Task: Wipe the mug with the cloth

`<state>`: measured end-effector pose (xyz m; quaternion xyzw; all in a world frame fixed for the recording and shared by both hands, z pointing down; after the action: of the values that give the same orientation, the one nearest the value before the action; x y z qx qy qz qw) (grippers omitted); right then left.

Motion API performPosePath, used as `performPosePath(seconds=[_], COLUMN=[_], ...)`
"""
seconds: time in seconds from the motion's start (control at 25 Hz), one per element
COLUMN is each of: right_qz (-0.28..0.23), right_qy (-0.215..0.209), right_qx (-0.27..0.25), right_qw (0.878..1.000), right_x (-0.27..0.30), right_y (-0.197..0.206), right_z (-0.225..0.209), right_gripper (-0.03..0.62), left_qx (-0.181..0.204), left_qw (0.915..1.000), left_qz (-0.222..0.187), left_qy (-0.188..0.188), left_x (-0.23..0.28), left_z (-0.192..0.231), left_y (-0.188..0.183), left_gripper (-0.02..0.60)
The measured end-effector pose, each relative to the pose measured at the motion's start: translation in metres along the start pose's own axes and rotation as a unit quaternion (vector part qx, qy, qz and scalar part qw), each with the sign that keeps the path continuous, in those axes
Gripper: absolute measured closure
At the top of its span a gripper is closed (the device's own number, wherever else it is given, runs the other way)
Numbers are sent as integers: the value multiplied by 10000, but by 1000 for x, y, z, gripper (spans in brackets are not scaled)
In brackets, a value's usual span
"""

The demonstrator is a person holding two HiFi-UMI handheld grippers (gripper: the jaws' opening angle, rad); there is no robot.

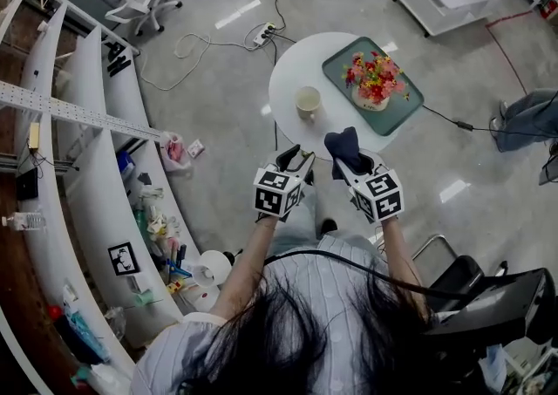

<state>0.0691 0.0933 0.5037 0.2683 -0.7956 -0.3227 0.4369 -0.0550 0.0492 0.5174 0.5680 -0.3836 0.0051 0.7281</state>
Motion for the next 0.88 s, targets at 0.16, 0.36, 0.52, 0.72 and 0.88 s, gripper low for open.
performPosePath(seconds=[0.16, 0.36, 0.52, 0.72, 0.88], right_qz=[11, 110, 237, 374, 476], right_qy=[115, 236, 371, 637, 721], right_qx=[220, 325, 285, 207, 133], right_qw=[9997, 9991, 9986, 9971, 9962], right_x=[24, 52, 71, 79, 83], right_y=[-3, -7, -12, -16, -15], right_z=[-13, -21, -29, -42, -50], right_gripper=[471, 471, 471, 471, 471], left_qx=[109, 232, 271, 298, 393], left_qw=[9993, 9970, 9941, 9901, 9870], left_qz=[175, 404, 518, 590, 703], left_qy=[319, 620, 910, 1240, 1389], left_x=[23, 44, 60, 76, 90], left_z=[17, 42, 56, 61, 63], left_y=[4, 10, 10, 12, 16], left_gripper=[430, 430, 425, 420, 418])
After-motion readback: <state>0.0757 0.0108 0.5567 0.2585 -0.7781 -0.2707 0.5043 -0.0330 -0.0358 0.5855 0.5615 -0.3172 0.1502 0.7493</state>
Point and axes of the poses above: the fingertips, and each gripper's own axes: x forward along the fingers, z to its left, y out of its underside, the point moved 4 cm from there along -x, backward along the fingers, and after that the axes turned 13 degrees about x, right-handed, at the moved point
